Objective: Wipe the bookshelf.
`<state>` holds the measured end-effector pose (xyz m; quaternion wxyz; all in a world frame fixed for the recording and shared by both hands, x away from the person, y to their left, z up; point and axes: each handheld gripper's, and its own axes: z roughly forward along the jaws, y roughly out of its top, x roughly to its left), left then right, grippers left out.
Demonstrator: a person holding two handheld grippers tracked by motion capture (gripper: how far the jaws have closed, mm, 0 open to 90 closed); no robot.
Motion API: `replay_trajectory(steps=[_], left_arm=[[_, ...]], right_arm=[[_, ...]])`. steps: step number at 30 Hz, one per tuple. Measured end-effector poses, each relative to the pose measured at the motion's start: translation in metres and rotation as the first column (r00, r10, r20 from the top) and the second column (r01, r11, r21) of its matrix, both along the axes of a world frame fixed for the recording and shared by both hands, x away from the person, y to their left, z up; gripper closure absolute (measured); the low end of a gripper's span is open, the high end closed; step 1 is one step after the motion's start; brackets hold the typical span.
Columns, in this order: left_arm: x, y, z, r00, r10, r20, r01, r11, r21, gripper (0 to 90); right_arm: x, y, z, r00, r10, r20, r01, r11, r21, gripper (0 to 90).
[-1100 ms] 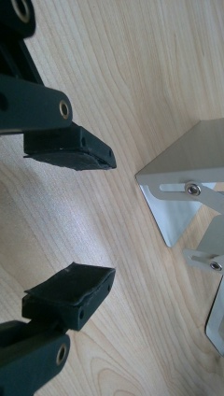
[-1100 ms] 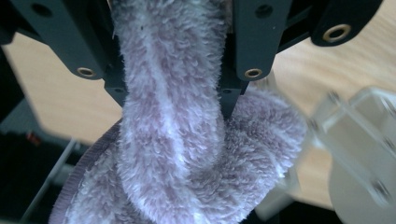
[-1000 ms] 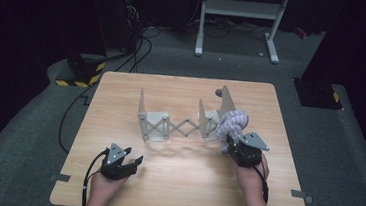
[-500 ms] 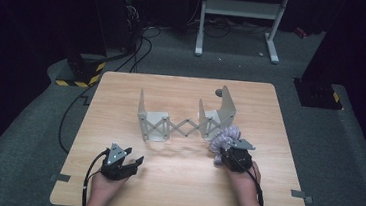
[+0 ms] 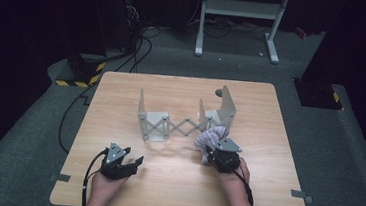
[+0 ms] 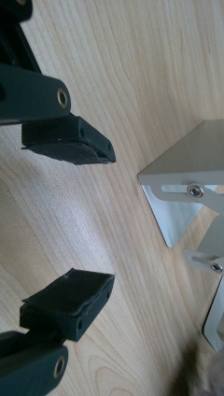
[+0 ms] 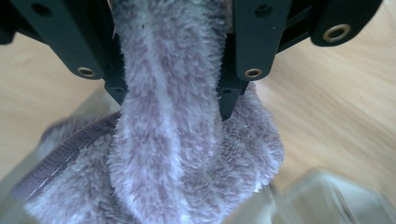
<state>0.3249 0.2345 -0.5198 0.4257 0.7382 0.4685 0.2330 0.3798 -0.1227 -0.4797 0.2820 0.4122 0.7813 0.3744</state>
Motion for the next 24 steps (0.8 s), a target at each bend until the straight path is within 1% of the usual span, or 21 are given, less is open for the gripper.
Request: replay_trajectory(steps=[3,4,6,8,10,12,16,18,20,21,23,24], left_arm=[[0.000,0.002,0.001,1.0000,0.001,0.003,-0.001,0.9999,-0.017,36.8],[-0.001,0.002,0.001,1.0000,0.002,0.008,-0.002,0.9999,-0.013,36.8],[-0.001,0.001,0.001,0.9999,-0.001,0.015,0.001,1.0000,-0.008,36.8],[-0.001,0.001,0.001,0.9998,-0.006,0.017,0.006,1.0000,0.000,36.8],[-0.001,0.001,0.001,0.9999,-0.009,0.012,0.009,1.0000,0.002,36.8],[-0.001,0.001,0.000,0.9999,-0.008,0.006,0.008,1.0000,0.002,36.6],[-0.001,0.000,0.001,0.9998,-0.015,0.010,0.015,0.9999,0.005,36.5],[-0.001,-0.001,0.001,0.9997,-0.020,0.012,0.020,0.9998,0.006,36.5],[-0.001,-0.001,0.001,0.9997,-0.024,0.011,0.024,0.9997,0.007,36.5],[-0.001,-0.001,0.001,0.9996,-0.025,0.012,0.025,0.9997,0.007,36.5],[-0.001,-0.001,0.001,0.9995,-0.028,0.013,0.028,0.9996,0.009,36.5],[-0.001,-0.001,0.001,0.9995,-0.029,0.014,0.029,0.9996,0.008,36.5]], right_arm=[[-0.003,0.004,0.024,0.9975,0.003,0.070,-0.004,0.9999,0.011,61.2],[-0.004,0.006,0.033,0.9955,0.004,0.095,-0.005,0.9998,0.017,61.2],[-0.007,0.008,0.048,0.9887,0.001,0.150,-0.005,0.9997,0.026,61.2],[-0.008,0.010,0.057,0.9843,0.001,0.176,-0.006,0.9995,0.030,61.2],[-0.008,0.012,0.056,0.9835,-0.002,0.181,-0.003,0.9996,0.028,61.3],[-0.007,0.013,0.048,0.9860,-0.006,0.167,0.003,0.9999,0.017,61.5],[-0.005,0.015,0.020,0.9939,-0.012,0.109,0.012,0.9999,0.000,61.7],[-0.003,0.016,0.007,0.9973,-0.019,0.071,0.019,0.9998,-0.004,61.8],[0.001,0.017,-0.007,0.9995,-0.019,0.024,0.020,0.9995,-0.023,61.7],[0.003,0.018,-0.013,0.9998,-0.020,-0.004,0.020,0.9993,-0.033,61.7],[0.006,0.019,-0.024,0.9988,-0.025,-0.041,0.023,0.9985,-0.049,61.7],[0.007,0.019,-0.028,0.9978,-0.026,-0.061,0.023,0.9985,-0.049,61.6]])
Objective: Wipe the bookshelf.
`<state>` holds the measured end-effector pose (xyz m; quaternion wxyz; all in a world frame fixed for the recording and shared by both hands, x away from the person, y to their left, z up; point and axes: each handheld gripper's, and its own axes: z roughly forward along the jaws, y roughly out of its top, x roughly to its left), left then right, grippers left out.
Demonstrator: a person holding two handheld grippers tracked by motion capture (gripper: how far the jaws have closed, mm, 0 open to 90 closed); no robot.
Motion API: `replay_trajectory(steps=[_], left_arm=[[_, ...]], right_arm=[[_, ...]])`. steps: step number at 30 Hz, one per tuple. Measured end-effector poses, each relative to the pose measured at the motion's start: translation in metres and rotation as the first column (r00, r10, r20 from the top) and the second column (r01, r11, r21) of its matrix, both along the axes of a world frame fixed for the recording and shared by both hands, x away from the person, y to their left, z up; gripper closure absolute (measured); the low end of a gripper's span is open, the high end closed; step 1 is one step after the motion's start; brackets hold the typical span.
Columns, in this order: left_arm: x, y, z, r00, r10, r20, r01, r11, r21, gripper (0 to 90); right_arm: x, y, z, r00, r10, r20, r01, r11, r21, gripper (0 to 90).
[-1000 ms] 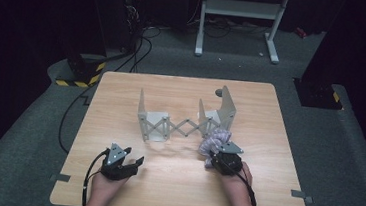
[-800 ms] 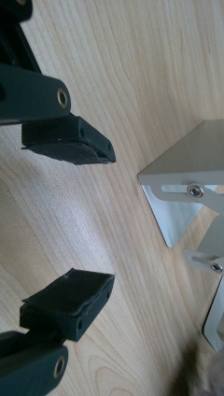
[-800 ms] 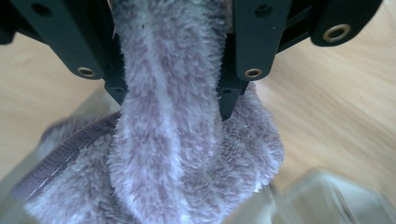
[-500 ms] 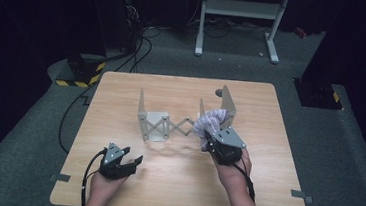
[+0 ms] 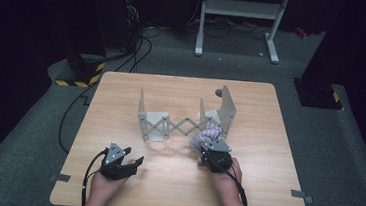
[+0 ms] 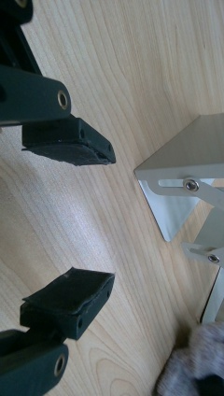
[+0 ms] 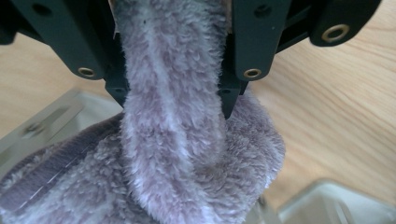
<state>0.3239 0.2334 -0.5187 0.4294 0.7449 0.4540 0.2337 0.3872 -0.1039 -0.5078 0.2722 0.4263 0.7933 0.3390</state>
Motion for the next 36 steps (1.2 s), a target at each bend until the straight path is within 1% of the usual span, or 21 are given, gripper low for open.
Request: replay_trajectory(steps=[2,4,5,7,10,15,17,18,20,22,26,28,29,30,31,33,36], left_arm=[[0.000,-0.001,0.000,1.0000,-0.003,0.001,0.003,1.0000,-0.002,36.5],[-0.001,-0.001,0.000,1.0000,-0.007,0.001,0.007,1.0000,0.002,36.5],[-0.001,-0.002,0.000,1.0000,-0.009,0.001,0.009,1.0000,0.004,36.5],[-0.001,-0.002,0.000,0.9999,-0.014,0.000,0.014,0.9999,0.006,36.5],[-0.001,-0.004,0.000,0.9999,-0.017,0.002,0.017,0.9998,0.009,36.5],[-0.002,-0.003,0.001,0.9999,-0.014,0.008,0.014,0.9998,0.011,36.2],[-0.002,-0.003,0.001,0.9998,-0.012,0.013,0.012,0.9998,0.015,36.2],[-0.001,-0.002,0.001,0.9998,-0.012,0.015,0.012,0.9998,0.014,36.1],[-0.001,-0.002,0.001,0.9999,-0.010,0.013,0.010,0.9999,0.012,36.1],[-0.001,-0.002,0.001,0.9998,-0.012,0.014,0.012,0.9999,0.011,36.1],[-0.001,-0.002,0.001,0.9998,-0.014,0.014,0.014,0.9998,0.011,36.2],[-0.001,-0.002,0.000,0.9998,-0.016,0.014,0.016,0.9998,0.011,36.1],[-0.001,-0.002,0.000,0.9998,-0.018,0.013,0.018,0.9998,0.012,36.1],[-0.001,-0.002,0.000,0.9998,-0.018,0.011,0.018,0.9997,0.013,36.1],[0.000,-0.002,0.000,0.9998,-0.019,0.011,0.019,0.9997,0.014,36.1],[0.000,-0.002,0.000,0.9998,-0.019,0.010,0.019,0.9997,0.013,36.1],[0.000,-0.002,0.000,0.9997,-0.021,0.010,0.021,0.9997,0.015,36.2]], right_arm=[[0.001,0.001,-0.004,0.9999,0.000,-0.016,0.000,1.0000,-0.008,61.6],[0.000,0.001,-0.002,1.0000,0.002,-0.009,-0.002,1.0000,-0.006,61.7],[-0.001,0.001,0.001,1.0000,0.005,0.002,-0.005,1.0000,-0.002,61.6],[-0.005,0.001,0.012,0.9993,0.012,0.035,-0.012,0.9999,0.005,61.6],[-0.009,0.002,0.034,0.9956,0.020,0.092,-0.022,0.9995,0.021,61.6],[-0.013,0.003,0.073,0.9821,0.029,0.186,-0.040,0.9978,0.053,61.6],[-0.015,0.002,0.082,0.9770,0.028,0.211,-0.043,0.9969,0.066,61.7],[-0.015,0.002,0.083,0.9746,0.026,0.223,-0.041,0.9969,0.066,61.8],[-0.014,0.002,0.078,0.9770,0.023,0.212,-0.036,0.9975,0.060,61.9],[-0.013,0.003,0.066,0.9813,0.023,0.191,-0.033,0.9982,0.049,62.0],[-0.007,0.001,0.037,0.9929,0.002,0.119,-0.007,0.9988,0.047,62.0],[-0.003,0.000,0.023,0.9968,-0.009,0.079,0.006,0.9995,0.031,62.0],[0.000,0.000,0.017,0.9981,-0.013,0.060,0.012,0.9998,0.015,62.0],[0.003,0.000,0.010,0.9994,-0.016,0.032,0.016,0.9999,-0.003,61.9],[0.005,-0.001,0.004,0.9997,-0.020,0.010,0.020,0.9997,-0.010,61.9],[0.007,-0.002,-0.004,0.9996,-0.026,-0.015,0.025,0.9994,-0.021,61.9],[0.007,-0.002,-0.009,0.9994,-0.023,-0.027,0.022,0.9994,-0.026,61.9]])
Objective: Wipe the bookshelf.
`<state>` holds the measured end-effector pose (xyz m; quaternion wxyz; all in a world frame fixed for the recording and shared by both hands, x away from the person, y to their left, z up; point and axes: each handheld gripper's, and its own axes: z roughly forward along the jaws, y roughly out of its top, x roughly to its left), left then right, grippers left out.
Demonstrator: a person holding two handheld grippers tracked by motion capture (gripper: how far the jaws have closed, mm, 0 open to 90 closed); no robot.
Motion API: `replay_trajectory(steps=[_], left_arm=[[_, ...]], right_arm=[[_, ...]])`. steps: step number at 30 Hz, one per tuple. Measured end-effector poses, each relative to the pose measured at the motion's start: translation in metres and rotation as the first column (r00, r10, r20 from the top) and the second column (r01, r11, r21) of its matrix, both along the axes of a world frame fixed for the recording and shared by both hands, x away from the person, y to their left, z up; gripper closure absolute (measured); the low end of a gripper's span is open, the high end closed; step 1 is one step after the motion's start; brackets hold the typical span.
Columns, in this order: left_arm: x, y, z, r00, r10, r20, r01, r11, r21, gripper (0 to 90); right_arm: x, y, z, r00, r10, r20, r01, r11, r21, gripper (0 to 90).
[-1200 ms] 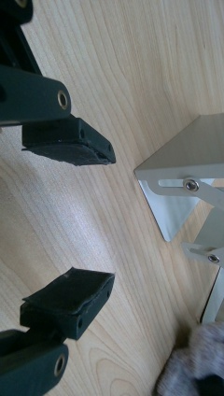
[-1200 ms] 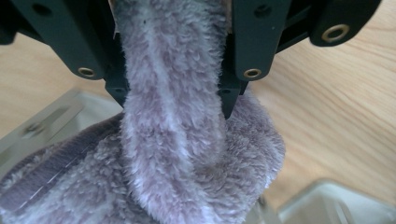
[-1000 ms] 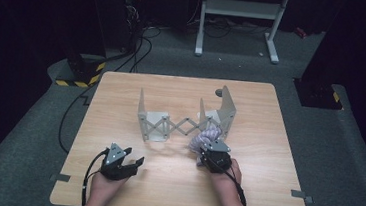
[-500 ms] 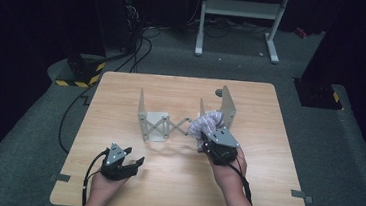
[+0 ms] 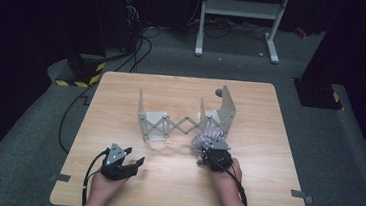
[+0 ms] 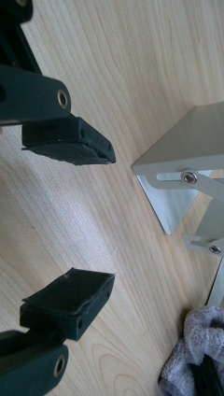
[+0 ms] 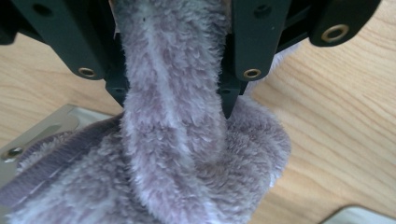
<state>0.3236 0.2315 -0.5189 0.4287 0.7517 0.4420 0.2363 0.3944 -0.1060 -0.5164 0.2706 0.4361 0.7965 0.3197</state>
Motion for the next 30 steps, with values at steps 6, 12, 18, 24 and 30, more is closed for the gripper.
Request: replay_trajectory(steps=[6,12,18,24,30], left_arm=[[0.001,-0.001,-0.001,1.0000,-0.003,-0.004,0.003,1.0000,0.004,36.6],[0.001,0.000,-0.001,1.0000,-0.003,-0.001,0.003,1.0000,-0.004,36.7],[0.001,0.001,0.000,1.0000,0.000,0.003,0.000,0.9999,-0.013,36.6],[0.000,0.002,0.000,1.0000,-0.001,0.004,0.002,0.9999,-0.015,36.6],[0.000,0.002,0.001,1.0000,0.000,0.006,0.000,0.9998,-0.022,36.5]], right_arm=[[-0.004,0.002,0.003,0.9999,0.012,0.002,-0.012,0.9998,-0.015,61.9],[-0.012,0.020,0.019,0.9958,0.084,0.035,-0.084,0.9965,-0.006,61.9],[-0.017,0.037,0.051,0.9842,0.119,0.131,-0.123,0.9923,0.019,61.7],[-0.023,0.042,0.087,0.9609,0.119,0.250,-0.135,0.9896,0.048,61.7],[-0.024,0.043,0.088,0.9552,0.112,0.274,-0.129,0.9907,0.045,61.7]])
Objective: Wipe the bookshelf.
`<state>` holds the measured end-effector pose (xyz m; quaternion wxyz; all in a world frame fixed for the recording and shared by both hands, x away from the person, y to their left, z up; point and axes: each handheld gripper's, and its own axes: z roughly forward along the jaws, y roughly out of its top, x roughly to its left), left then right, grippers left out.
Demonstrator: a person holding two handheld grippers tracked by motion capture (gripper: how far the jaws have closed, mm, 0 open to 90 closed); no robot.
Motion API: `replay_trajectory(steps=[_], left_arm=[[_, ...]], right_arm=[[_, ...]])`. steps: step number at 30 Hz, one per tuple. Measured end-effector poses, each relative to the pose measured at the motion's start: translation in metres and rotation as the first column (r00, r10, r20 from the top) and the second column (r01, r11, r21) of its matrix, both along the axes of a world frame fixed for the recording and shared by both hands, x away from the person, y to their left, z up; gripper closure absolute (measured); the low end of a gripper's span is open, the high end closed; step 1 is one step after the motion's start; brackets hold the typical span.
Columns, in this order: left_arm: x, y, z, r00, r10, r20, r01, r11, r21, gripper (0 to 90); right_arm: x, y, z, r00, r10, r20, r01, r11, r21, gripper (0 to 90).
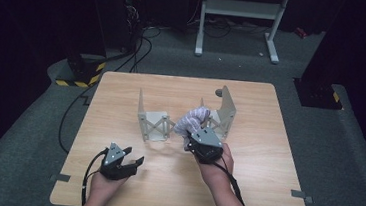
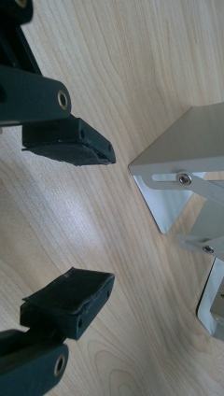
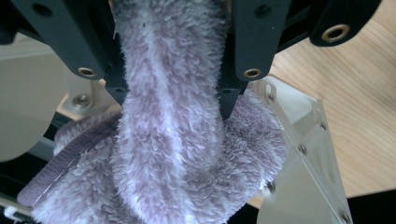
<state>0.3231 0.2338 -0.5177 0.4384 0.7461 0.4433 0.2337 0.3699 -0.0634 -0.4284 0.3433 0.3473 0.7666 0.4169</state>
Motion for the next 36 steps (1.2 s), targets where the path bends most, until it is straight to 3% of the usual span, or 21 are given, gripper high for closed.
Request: replay_trajectory(steps=[5,9,13,16,21,26,30,33,36], left_arm=[[0.001,-0.001,-0.001,1.0000,-0.003,-0.001,0.003,1.0000,0.008,36.5],[0.000,-0.001,0.000,1.0000,-0.004,0.003,0.004,1.0000,0.004,36.5],[0.001,-0.002,-0.001,1.0000,-0.007,-0.006,0.007,0.9999,0.009,36.5],[0.000,-0.002,-0.001,1.0000,-0.009,0.000,0.009,0.9999,0.010,36.5],[0.001,-0.001,-0.001,1.0000,-0.008,-0.003,0.008,0.9999,0.009,36.5],[0.000,-0.001,-0.001,1.0000,-0.009,-0.001,0.009,0.9999,0.007,36.6],[0.001,-0.001,-0.001,0.9999,-0.010,-0.001,0.010,0.9999,0.008,36.6],[0.001,-0.001,-0.001,1.0000,-0.009,0.001,0.009,0.9999,0.005,36.6],[0.001,0.000,-0.001,0.9999,-0.011,0.000,0.011,0.9999,0.005,36.6]], right_arm=[[0.001,-0.002,-0.028,0.9987,-0.016,-0.049,0.016,0.9998,-0.009,62.0],[0.004,-0.002,-0.053,0.9939,-0.030,-0.106,0.025,0.9987,-0.045,62.2],[0.009,-0.002,-0.072,0.9805,-0.036,-0.193,0.021,0.9965,-0.081,62.0],[0.011,0.000,-0.082,0.9725,-0.029,-0.231,0.006,0.9947,-0.103,62.0],[0.007,0.006,-0.071,0.9805,-0.004,-0.196,-0.013,0.9965,-0.083,62.0],[0.002,0.015,-0.034,0.9946,0.028,-0.100,-0.032,0.9988,-0.038,61.9],[0.000,0.021,-0.007,0.9986,0.042,-0.034,-0.042,0.9990,-0.016,61.9],[0.001,0.024,-0.011,0.9981,0.040,-0.047,-0.041,0.9989,-0.021,62.4],[0.004,0.030,-0.035,0.9935,0.035,-0.108,-0.040,0.9984,-0.041,62.6]])
